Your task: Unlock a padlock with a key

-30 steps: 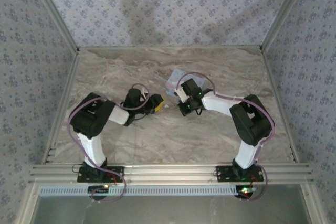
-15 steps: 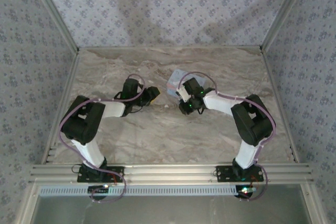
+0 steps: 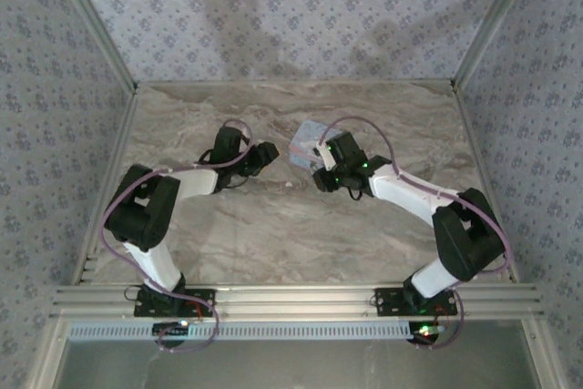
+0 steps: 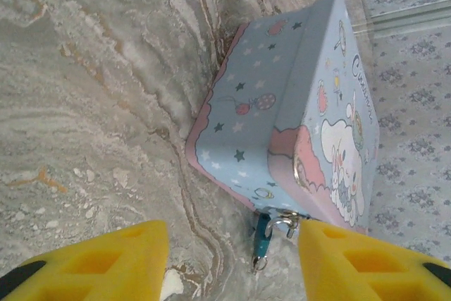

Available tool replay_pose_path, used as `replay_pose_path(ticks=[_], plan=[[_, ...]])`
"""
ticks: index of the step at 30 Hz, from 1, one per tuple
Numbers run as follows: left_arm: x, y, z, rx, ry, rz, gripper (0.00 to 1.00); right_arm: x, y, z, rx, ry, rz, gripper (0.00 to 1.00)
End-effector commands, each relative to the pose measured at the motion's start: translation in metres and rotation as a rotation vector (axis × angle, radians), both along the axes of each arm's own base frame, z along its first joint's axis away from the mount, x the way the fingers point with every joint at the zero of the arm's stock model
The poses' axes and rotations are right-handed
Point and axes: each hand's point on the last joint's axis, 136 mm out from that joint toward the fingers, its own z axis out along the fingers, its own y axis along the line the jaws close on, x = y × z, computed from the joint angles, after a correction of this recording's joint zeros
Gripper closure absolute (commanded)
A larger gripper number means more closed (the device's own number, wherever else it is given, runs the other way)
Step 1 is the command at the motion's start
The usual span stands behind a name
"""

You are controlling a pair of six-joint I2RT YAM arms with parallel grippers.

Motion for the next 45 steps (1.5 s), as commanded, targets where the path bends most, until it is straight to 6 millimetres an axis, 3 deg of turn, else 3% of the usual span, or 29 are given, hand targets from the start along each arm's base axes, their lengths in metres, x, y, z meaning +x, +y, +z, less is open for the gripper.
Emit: replay_pose_path(ticks=[1,6,14,28,35,39,45], plan=[[0.014,0.000,0.017,0.045,-0.054,-0.011,0.43,-0.005,-0.006,-0.020,-0.049,0.031,-0.059,0.63],[0.031,-0.006,0.023,0.089,-0.068,-0.031,0.41,0.000,-0.001,-0.042,-0.082,0.054,-0.077,0.63],[0.051,-0.013,0.023,0.132,-0.068,-0.038,0.40,0.012,0.000,-0.061,-0.145,0.059,-0.116,0.62],[0.064,-0.016,0.015,0.157,-0.060,-0.037,0.40,0.020,0.000,-0.079,-0.250,0.046,-0.154,0.63],[0.068,-0.017,0.009,0.172,-0.050,-0.040,0.40,0.017,0.002,-0.084,-0.262,0.068,-0.124,0.87],[0.072,-0.020,0.008,0.174,-0.049,-0.046,0.40,0.011,0.004,-0.082,-0.267,0.075,-0.093,0.96],[0.074,-0.022,0.000,0.188,-0.038,-0.059,0.40,0.002,0.006,-0.076,-0.276,0.078,-0.034,1.00]])
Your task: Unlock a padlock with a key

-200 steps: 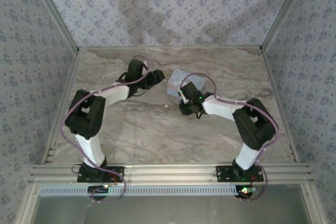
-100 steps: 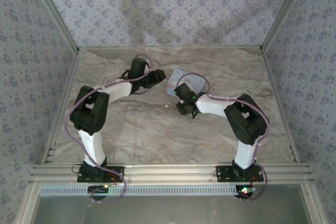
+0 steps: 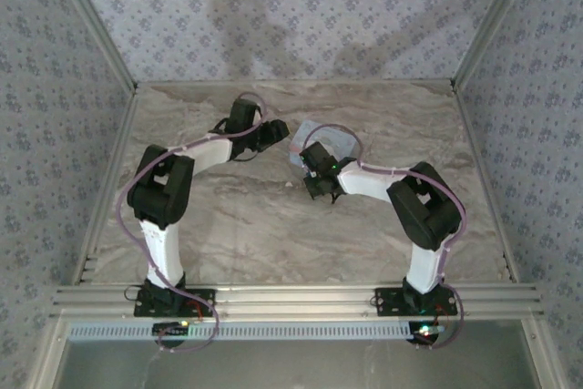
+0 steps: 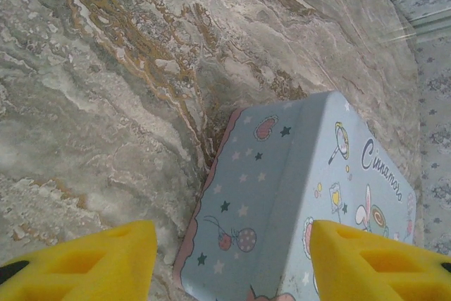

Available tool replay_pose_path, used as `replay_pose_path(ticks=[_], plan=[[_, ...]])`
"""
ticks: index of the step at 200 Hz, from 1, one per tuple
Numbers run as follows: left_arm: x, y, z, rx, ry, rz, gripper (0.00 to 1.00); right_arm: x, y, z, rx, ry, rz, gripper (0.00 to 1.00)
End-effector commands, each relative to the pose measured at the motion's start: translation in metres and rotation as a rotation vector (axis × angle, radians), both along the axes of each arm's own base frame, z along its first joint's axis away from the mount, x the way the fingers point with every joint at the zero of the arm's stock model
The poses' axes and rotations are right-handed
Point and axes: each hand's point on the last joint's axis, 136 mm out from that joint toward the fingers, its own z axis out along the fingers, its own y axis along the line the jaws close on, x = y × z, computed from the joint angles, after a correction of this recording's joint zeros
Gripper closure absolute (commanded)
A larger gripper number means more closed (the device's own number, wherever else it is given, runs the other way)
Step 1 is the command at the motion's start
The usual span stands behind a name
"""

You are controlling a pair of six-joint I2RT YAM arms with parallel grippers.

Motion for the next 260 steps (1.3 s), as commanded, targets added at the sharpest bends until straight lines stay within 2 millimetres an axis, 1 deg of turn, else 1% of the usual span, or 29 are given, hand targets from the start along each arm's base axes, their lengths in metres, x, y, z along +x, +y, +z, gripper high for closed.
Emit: replay_pose_path(ticks=[1,30,51,68,92,118,132,156,180,206,217,227,236,241,243,249,251,260], plan=[[0.004,-0.002,-0.006,0.024,0.005,-0.022,0.40,-0.018,-0.003,-0.003,-0.042,0.056,0.065,1.00],[0.003,-0.008,-0.012,0.035,0.020,-0.046,0.40,-0.016,-0.001,0.005,-0.079,0.026,0.116,1.00],[0.002,-0.013,-0.013,0.029,0.023,-0.061,0.40,-0.010,0.000,0.009,-0.120,-0.003,0.148,1.00],[0.002,-0.017,-0.015,0.030,0.029,-0.073,0.40,-0.004,0.004,0.014,-0.121,-0.032,0.171,1.00],[0.000,-0.023,-0.017,0.026,0.033,-0.088,0.40,0.008,0.015,0.027,-0.101,-0.091,0.211,1.00],[-0.002,-0.025,-0.017,0.024,0.034,-0.091,0.40,0.016,0.025,0.032,-0.078,-0.100,0.246,1.00],[-0.002,-0.023,-0.016,0.028,0.032,-0.084,0.40,0.015,0.034,0.034,-0.053,-0.110,0.281,1.00],[-0.003,-0.020,-0.013,0.030,0.024,-0.077,0.40,0.012,0.042,0.037,-0.030,-0.112,0.307,1.00],[-0.002,-0.011,-0.008,0.026,0.010,-0.053,0.40,0.004,0.050,0.039,-0.004,-0.110,0.327,1.00],[-0.005,0.003,-0.003,0.020,0.003,-0.019,0.40,-0.006,0.063,0.051,0.058,-0.117,0.338,1.00],[-0.009,0.011,-0.001,0.016,0.000,-0.005,0.40,-0.006,0.066,0.055,0.079,-0.117,0.333,1.00],[-0.011,0.017,0.001,0.018,-0.005,0.008,0.40,-0.006,0.066,0.056,0.083,-0.112,0.318,1.00],[-0.015,0.023,0.002,0.025,-0.007,0.018,0.40,-0.004,0.063,0.053,0.075,-0.099,0.285,1.00],[-0.017,0.026,0.004,0.026,-0.011,0.021,0.40,-0.003,0.061,0.050,0.073,-0.083,0.268,0.93],[-0.018,0.027,0.005,0.027,-0.013,0.023,0.40,-0.003,0.060,0.050,0.074,-0.077,0.261,0.88],[-0.021,0.030,0.006,0.030,-0.016,0.028,0.40,-0.006,0.055,0.040,0.061,-0.035,0.243,0.78],[-0.022,0.031,0.006,0.032,-0.017,0.029,0.40,-0.001,0.058,0.047,0.071,-0.045,0.236,0.75],[-0.027,0.035,0.008,0.037,-0.022,0.034,0.40,0.002,0.057,0.043,0.070,-0.019,0.204,0.65]])
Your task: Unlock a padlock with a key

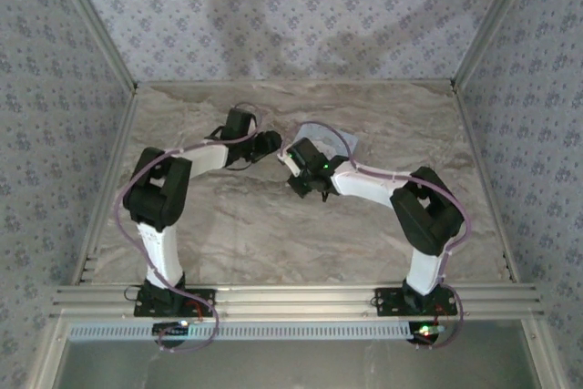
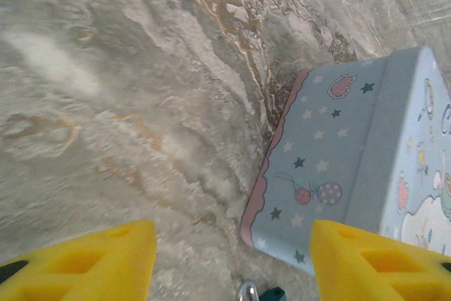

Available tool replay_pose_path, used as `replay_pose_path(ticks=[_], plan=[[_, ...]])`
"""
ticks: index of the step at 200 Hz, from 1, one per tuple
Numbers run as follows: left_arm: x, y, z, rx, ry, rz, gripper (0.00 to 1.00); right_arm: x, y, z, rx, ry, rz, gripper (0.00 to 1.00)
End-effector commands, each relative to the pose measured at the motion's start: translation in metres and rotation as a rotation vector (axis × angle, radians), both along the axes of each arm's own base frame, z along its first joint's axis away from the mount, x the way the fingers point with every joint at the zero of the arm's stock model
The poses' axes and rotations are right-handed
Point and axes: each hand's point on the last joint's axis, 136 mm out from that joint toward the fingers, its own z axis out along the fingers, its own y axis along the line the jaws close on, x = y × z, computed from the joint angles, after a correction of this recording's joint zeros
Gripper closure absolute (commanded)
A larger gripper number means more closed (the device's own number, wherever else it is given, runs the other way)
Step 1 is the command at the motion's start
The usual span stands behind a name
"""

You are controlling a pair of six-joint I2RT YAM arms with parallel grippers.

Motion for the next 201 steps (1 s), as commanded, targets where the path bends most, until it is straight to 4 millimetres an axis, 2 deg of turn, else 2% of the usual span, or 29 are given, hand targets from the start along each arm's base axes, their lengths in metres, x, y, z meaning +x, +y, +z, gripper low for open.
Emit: replay_pose_path(ticks=[1,34,63,117,154,174,201], plan=[[-0.002,0.010,0.031,-0.010,-0.082,0.023,0.40,0.007,-0.003,0.001,0.019,0.069,-0.093,0.64],[-0.020,0.024,0.037,0.009,-0.100,0.042,0.40,0.016,-0.003,-0.009,0.041,0.102,-0.147,0.48],[-0.032,0.034,0.042,0.023,-0.109,0.062,0.39,0.021,0.000,-0.019,0.029,0.134,-0.162,0.45],[-0.055,0.050,0.050,0.045,-0.128,0.083,0.39,0.032,-0.005,-0.034,0.021,0.172,-0.220,0.45],[-0.064,0.060,0.050,0.053,-0.125,0.097,0.39,0.035,-0.008,-0.042,0.006,0.180,-0.238,0.46],[-0.066,0.062,0.050,0.049,-0.124,0.104,0.39,0.037,-0.008,-0.047,-0.007,0.173,-0.238,0.49],[-0.067,0.063,0.053,0.046,-0.127,0.107,0.39,0.036,-0.005,-0.049,-0.017,0.168,-0.223,0.60]])
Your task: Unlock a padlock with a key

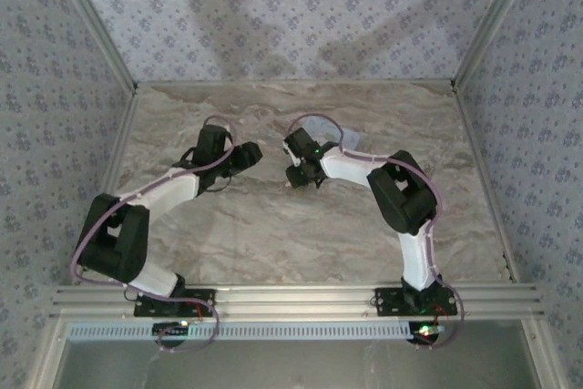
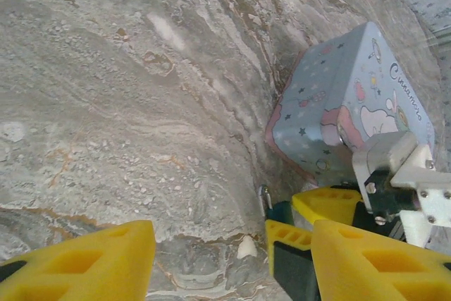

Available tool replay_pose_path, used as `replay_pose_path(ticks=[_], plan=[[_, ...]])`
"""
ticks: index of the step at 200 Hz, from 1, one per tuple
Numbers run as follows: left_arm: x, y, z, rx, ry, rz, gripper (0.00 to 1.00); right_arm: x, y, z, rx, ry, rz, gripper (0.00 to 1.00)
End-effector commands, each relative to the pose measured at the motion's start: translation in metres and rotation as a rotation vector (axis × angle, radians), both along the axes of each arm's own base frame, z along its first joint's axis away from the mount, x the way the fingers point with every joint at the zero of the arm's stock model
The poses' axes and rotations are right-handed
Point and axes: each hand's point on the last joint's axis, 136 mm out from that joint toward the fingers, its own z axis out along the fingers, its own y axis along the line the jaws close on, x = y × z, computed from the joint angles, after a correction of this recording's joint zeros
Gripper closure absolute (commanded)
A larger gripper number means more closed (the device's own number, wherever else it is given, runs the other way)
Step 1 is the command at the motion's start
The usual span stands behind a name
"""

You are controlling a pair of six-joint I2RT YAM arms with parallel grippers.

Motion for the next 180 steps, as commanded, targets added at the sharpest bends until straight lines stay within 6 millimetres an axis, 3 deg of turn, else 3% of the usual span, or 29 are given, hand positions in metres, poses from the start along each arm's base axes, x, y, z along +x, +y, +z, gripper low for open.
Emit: replay_pose_path(ticks=[1,31,60,97,134,180], plan=[[-0.002,0.005,0.006,0.007,-0.016,0.008,0.39,0.000,0.001,-0.006,-0.028,0.010,-0.002,0.60],[-0.004,0.007,0.007,0.008,-0.018,0.013,0.39,-0.007,0.013,-0.001,-0.019,0.009,0.044,0.73],[-0.004,0.012,0.009,0.016,-0.022,0.023,0.39,-0.028,0.039,0.007,0.003,0.005,0.122,0.74],[-0.004,0.019,0.010,0.017,-0.024,0.041,0.39,-0.072,0.087,0.015,0.047,-0.003,0.278,0.74],[-0.003,0.033,0.016,0.023,-0.034,0.075,0.39,-0.099,0.120,0.012,0.038,-0.007,0.376,0.71],[-0.006,0.048,0.021,0.034,-0.042,0.107,0.39,-0.101,0.117,0.011,0.023,-0.006,0.364,0.50]])
